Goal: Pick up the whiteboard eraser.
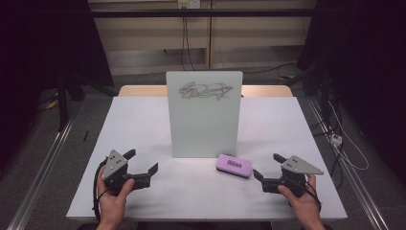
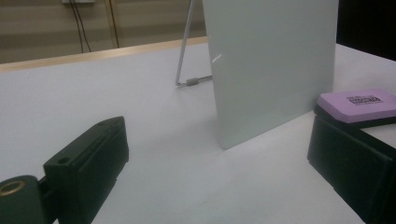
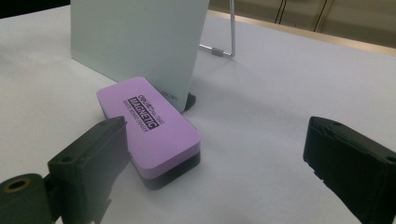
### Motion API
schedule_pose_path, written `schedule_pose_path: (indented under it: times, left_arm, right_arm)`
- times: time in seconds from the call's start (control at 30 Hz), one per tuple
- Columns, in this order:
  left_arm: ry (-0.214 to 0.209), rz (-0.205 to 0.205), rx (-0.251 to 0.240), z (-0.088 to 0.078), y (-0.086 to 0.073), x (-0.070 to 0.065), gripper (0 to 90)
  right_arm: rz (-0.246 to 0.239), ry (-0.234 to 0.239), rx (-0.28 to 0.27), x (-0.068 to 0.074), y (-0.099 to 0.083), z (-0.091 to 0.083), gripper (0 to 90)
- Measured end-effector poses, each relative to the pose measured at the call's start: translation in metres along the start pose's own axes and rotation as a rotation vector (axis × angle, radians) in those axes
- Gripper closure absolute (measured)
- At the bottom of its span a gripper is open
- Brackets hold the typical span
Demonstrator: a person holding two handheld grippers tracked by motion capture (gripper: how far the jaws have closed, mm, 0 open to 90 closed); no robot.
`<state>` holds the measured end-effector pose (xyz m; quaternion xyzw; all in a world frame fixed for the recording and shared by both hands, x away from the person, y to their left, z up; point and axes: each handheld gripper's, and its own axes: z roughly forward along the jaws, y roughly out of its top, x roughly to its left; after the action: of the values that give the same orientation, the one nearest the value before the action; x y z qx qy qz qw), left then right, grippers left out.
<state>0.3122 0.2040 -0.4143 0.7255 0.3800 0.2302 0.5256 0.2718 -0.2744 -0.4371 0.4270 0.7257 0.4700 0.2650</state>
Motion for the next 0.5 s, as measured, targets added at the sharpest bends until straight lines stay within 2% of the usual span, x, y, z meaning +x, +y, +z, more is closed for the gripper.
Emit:
schedule_pose_path:
  times: [0.17, 0.33, 0.4, 0.5]
  left_arm:
    - [-0.013, -0.007, 0.011, 0.002, -0.001, 0.0, 5.2]
    - [-0.006, -0.006, 0.011, 0.001, -0.002, 0.002, 5.3]
    - [-0.009, -0.017, 0.01, 0.0, -0.002, 0.001, 5.4]
    - [-0.005, -0.005, 0.005, 0.0, -0.001, 0.0, 5.4]
  right_arm:
    - [0.003, 0.011, 0.007, 0.001, 0.002, 0.0, 6.6]
    - [-0.004, 0.046, 0.021, 0.004, 0.006, 0.003, 5.4]
    - [-0.01, 0.063, 0.043, 0.005, 0.009, 0.005, 4.9]
    - [-0.019, 0.077, 0.057, 0.005, 0.012, 0.006, 4.1]
